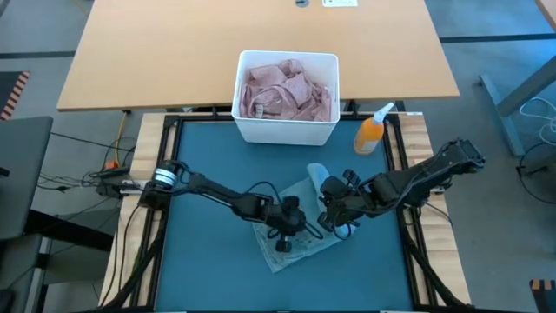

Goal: Fold Laundry from Bin
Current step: Fold the blue pants

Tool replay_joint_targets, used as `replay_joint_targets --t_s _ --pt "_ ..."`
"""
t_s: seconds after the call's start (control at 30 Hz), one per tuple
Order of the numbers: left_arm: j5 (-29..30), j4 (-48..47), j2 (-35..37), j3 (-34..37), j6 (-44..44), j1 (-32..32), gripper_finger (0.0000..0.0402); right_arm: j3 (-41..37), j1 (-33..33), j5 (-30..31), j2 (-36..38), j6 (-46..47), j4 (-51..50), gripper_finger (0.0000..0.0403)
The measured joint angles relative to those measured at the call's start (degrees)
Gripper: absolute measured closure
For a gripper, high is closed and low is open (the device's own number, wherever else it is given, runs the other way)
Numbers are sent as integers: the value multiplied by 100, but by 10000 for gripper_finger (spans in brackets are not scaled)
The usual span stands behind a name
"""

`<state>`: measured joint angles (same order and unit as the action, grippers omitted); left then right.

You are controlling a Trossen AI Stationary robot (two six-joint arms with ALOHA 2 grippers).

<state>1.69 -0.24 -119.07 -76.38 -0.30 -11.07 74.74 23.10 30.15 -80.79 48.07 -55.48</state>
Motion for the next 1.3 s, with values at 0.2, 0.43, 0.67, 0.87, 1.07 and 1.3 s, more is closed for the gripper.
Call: replay_joint_targets --t_s 0.2,0.43,0.67,0.87,1.07,1.3 --pt "929 -1241 1143 -2 271 -410 401 0 17 69 41 -100 -105 371" --pt "1376 -396 1874 1380 -188 -1019 401 0 87 136 48 -206 -79 371" --pt "1169 2759 1873 3391 -1668 -1189 401 0 125 122 48 -224 41 370" --pt "1310 2914 1439 3523 -1912 -1122 401 0 123 1 48 -377 473 371" --pt "1084 3223 963 3515 -2042 -982 401 0 190 -188 -118 -514 1002 372" --pt "1037 3365 940 3521 -1924 -977 401 4 193 -208 -596 -806 2010 371"
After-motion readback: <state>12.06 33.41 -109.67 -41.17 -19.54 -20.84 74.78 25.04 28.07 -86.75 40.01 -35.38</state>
